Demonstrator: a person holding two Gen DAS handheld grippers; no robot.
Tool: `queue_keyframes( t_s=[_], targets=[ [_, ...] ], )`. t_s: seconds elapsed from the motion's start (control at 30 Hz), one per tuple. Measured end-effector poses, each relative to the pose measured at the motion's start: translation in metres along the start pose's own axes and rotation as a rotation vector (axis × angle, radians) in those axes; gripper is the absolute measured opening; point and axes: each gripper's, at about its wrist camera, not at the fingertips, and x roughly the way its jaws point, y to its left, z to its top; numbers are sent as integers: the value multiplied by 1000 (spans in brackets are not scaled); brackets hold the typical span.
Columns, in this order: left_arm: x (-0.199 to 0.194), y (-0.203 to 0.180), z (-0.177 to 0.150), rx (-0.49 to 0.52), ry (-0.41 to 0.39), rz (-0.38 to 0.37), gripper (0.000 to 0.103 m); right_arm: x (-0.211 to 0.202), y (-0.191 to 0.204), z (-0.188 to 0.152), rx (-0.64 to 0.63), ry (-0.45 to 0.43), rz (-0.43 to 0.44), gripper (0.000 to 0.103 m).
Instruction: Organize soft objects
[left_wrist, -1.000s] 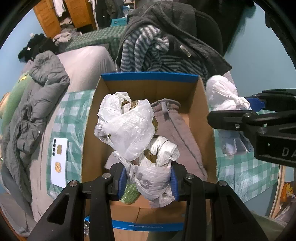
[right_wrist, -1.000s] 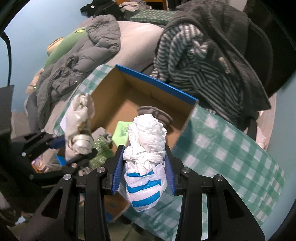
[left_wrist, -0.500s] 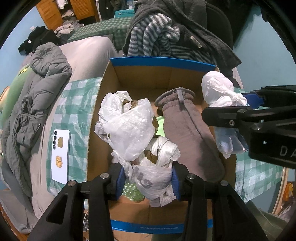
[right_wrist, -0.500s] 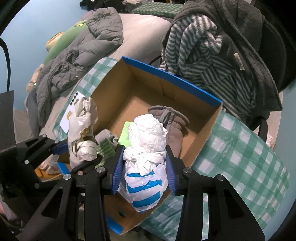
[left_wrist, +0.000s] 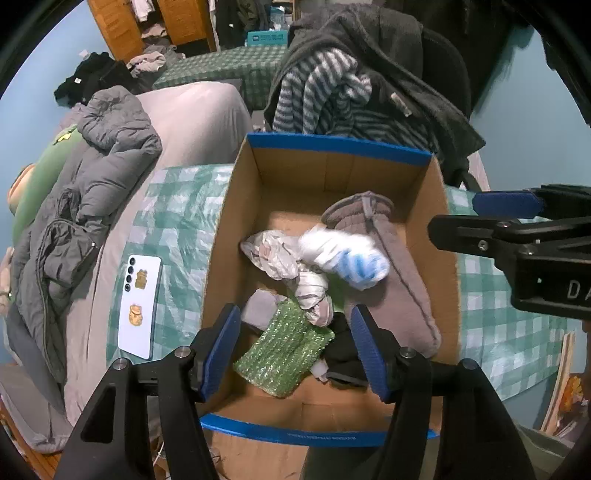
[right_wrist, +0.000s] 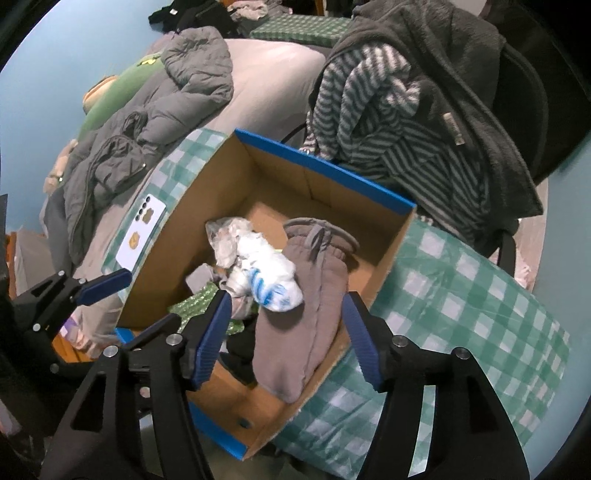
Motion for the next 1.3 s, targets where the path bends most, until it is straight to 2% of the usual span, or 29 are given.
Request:
queue_keyframes(
  t_s=[0.2,0.27,0.5,0.93,1.07,1.3],
  targets=[
    [-23,-5,5,-15,-25,-10,66,-27,-10,-10,31,-47,-17,68],
    [-32,-7,6,-28,-41,-27,78,-34,-15,-13,46,-52,-26,68],
    [-54,-18,11,-53,-90,-78,78,-61,-33,-27,75,-98,-90,68],
    [-78,-46,12,-25,-168,-41,78,-104,-67,-53,137,-194,-172,69],
    [-87,-56,11,-3,-214,-17,78,-114,-74,-58,148,-229,-206,69],
    [-94,-72,12,37,-239,-5,78,-123,-83,-62,176,-267,-212,69]
  ],
)
